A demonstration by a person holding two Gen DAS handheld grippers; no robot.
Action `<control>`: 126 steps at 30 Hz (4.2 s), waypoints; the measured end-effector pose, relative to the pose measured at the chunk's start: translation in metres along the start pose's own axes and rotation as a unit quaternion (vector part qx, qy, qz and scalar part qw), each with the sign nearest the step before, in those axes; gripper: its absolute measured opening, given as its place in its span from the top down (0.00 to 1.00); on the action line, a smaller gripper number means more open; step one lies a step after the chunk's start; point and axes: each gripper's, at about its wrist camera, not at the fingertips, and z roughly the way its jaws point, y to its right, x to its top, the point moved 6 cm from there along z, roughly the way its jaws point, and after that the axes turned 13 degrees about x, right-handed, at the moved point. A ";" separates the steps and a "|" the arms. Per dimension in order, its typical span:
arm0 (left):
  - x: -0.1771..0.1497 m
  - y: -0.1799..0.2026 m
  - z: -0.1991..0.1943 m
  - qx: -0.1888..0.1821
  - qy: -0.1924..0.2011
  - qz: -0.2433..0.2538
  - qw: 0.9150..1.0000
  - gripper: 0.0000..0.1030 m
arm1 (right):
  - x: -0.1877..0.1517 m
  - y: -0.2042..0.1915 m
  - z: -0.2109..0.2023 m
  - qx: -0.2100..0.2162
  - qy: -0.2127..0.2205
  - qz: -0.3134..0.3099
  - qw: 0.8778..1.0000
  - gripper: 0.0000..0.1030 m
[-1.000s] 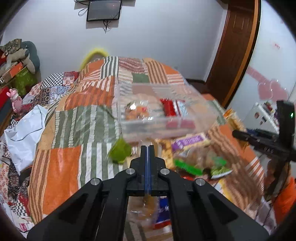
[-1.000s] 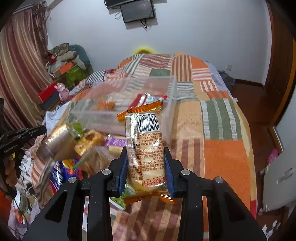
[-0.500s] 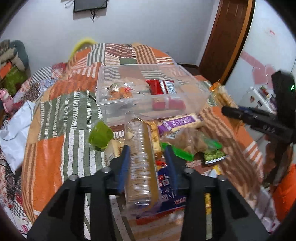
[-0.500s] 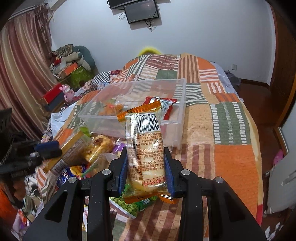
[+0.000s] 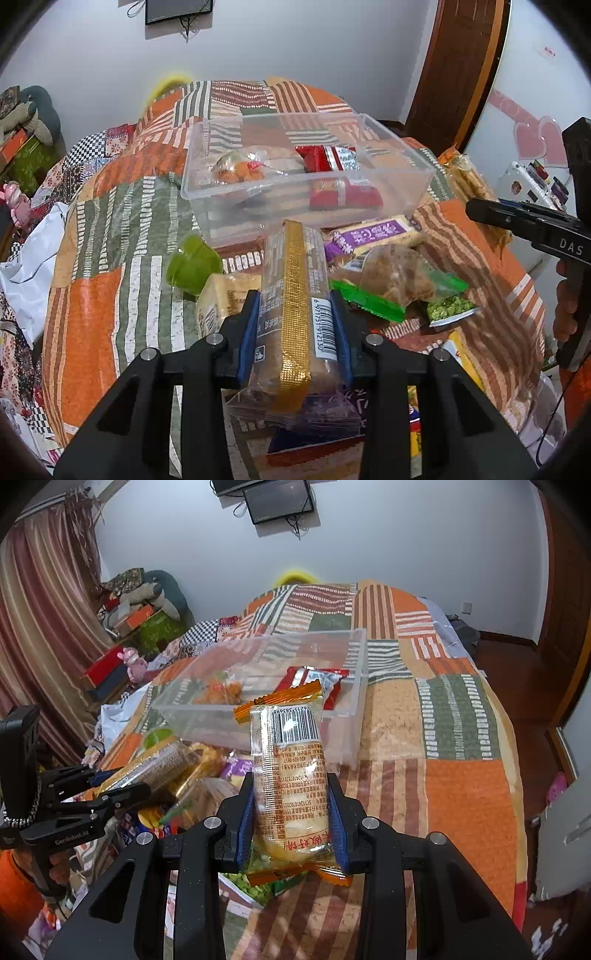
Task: Organize snacks
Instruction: 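Lower both held rolls into the clear box and open both grippers, then grasp the square biscuit cake with the left gripper while the right grasps the clear cookie bag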
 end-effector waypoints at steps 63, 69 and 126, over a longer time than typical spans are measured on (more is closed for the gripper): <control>0.134 -0.024 0.034 0.019 0.027 -0.051 0.998 0.58 | 0.076 -0.014 0.079 -0.023 -0.022 -0.038 0.999 0.41; 0.119 -0.034 -0.001 0.028 0.047 -0.050 0.997 0.51 | 0.073 -0.022 0.042 -0.028 0.004 -0.055 0.998 0.35; -0.017 -0.043 0.022 0.035 -0.033 -0.065 0.997 0.65 | -0.036 -0.042 0.072 -0.003 -0.083 -0.082 0.993 0.51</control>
